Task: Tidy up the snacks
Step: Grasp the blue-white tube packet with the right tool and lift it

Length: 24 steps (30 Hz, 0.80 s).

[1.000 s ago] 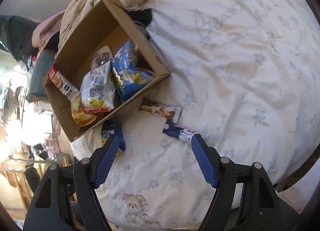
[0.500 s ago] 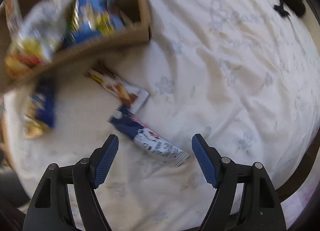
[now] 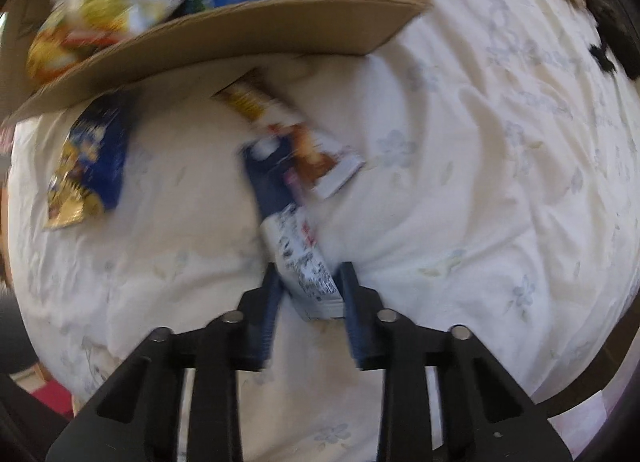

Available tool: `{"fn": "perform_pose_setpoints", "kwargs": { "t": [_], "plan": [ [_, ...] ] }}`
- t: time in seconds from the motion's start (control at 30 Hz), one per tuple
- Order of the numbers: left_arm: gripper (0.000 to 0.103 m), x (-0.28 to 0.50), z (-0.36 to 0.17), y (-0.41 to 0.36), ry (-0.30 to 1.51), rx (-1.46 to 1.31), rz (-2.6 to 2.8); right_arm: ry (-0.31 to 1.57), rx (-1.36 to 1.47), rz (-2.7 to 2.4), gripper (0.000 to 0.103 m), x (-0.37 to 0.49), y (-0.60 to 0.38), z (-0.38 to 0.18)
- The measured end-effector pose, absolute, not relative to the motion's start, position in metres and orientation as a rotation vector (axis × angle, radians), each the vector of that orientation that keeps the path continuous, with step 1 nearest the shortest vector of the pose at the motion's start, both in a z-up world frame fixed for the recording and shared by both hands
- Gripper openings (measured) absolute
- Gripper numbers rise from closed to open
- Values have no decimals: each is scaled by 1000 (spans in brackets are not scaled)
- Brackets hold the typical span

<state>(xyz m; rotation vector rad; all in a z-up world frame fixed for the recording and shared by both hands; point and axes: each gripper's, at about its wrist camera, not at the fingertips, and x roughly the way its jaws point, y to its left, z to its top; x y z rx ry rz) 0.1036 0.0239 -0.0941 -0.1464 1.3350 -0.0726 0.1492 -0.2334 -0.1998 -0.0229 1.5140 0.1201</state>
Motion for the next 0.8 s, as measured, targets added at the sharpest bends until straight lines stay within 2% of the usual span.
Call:
{"fn": "perform_pose_setpoints", "kwargs": {
  "t": [0.07,0.1,0.13,0.5,0.7,0.8],
  "plan": [
    [15,103,-95,24,1334,-136,-71,1511,-48,131,19,146,-227,-197],
    [15,103,-95,24,1334,-134,-68,1512,-42,139,9,143,-225,-195],
    [15,104,-96,26,1334,-136,-62,1511,-22,163,6,141,-222,-190],
    [15,103,-97,32,1329,-148,-35,1457,112,349,6,106,-203,-140],
    [15,101,-94,39,1316,-158,-6,1350,233,408,6,89,-214,-105],
    [15,100,-92,43,1306,-164,3,1211,237,454,6,82,-210,-81]
  ]
}}
